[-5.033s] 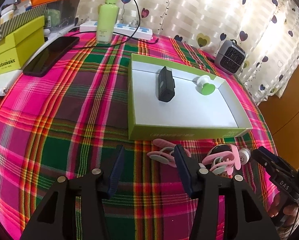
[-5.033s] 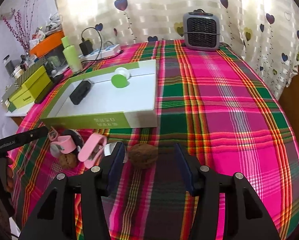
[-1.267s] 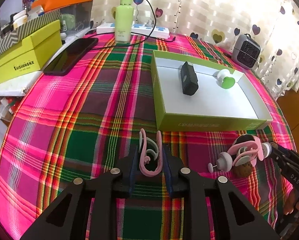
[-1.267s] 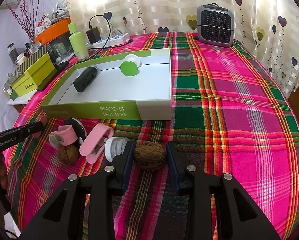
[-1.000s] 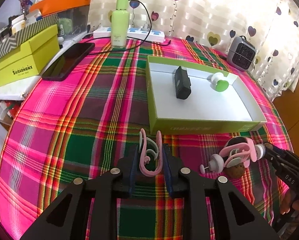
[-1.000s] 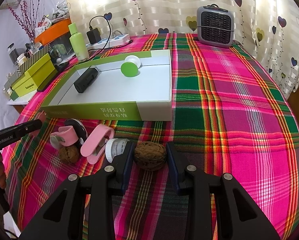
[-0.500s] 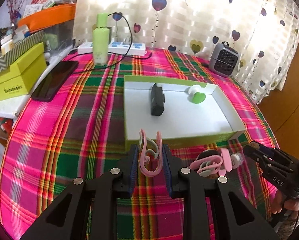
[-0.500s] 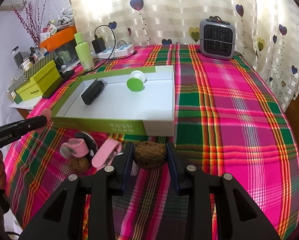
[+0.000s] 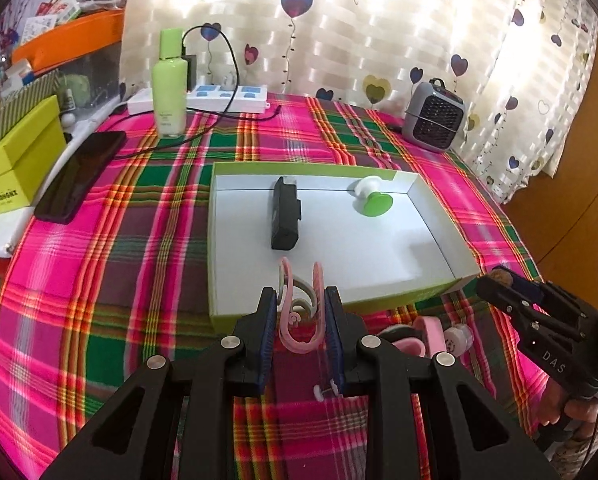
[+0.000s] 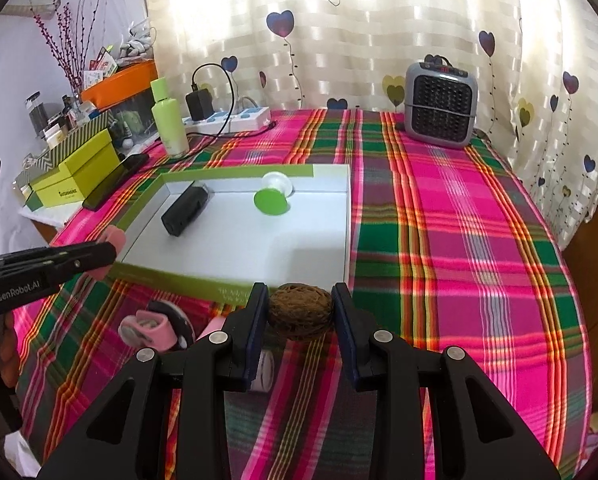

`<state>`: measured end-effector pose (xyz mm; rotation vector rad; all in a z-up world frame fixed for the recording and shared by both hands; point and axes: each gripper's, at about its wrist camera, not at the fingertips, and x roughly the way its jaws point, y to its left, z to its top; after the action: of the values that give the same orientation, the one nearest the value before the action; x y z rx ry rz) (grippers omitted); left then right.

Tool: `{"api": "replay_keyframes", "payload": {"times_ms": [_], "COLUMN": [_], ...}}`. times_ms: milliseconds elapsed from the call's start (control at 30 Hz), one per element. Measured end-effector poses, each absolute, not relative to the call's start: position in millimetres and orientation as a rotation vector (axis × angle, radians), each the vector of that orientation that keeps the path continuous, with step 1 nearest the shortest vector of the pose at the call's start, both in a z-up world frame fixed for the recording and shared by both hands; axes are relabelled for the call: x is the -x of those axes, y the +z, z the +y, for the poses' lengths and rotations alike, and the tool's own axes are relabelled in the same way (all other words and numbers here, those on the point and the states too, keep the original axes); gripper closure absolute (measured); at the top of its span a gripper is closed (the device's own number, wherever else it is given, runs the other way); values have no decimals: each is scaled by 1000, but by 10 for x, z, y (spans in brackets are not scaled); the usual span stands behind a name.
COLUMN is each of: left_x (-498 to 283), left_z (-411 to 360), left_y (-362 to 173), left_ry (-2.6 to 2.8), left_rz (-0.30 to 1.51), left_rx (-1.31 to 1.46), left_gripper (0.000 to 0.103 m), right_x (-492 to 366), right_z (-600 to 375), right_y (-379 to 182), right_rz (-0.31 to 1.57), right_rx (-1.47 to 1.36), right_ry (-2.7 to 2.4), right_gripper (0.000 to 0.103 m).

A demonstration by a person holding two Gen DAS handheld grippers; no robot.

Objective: Organize objects
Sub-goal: 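Lift and carry the walnut and pink hook over the white box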

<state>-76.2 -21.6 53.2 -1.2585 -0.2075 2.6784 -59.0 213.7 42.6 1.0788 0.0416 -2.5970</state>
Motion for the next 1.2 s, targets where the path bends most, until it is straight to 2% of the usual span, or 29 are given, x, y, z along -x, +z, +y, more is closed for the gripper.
{"api": "replay_keyframes", "payload": {"times_ms": [633, 1200], "left_x": [1261, 1786], "left_z": [5, 153], "left_y": [630, 409], "left_ry": [2634, 2592], "left_rz": [-180, -162], "left_rx": [1212, 1276], "left_gripper": [81, 81], "right_x": [1096, 1722], "right_z": [1922, 1819], "right_y": [637, 334], "right_rz": [150, 204], "right_rx": [-1003, -1115], "right_ry": [-2605, -2570], "right_gripper": [69, 69]}}
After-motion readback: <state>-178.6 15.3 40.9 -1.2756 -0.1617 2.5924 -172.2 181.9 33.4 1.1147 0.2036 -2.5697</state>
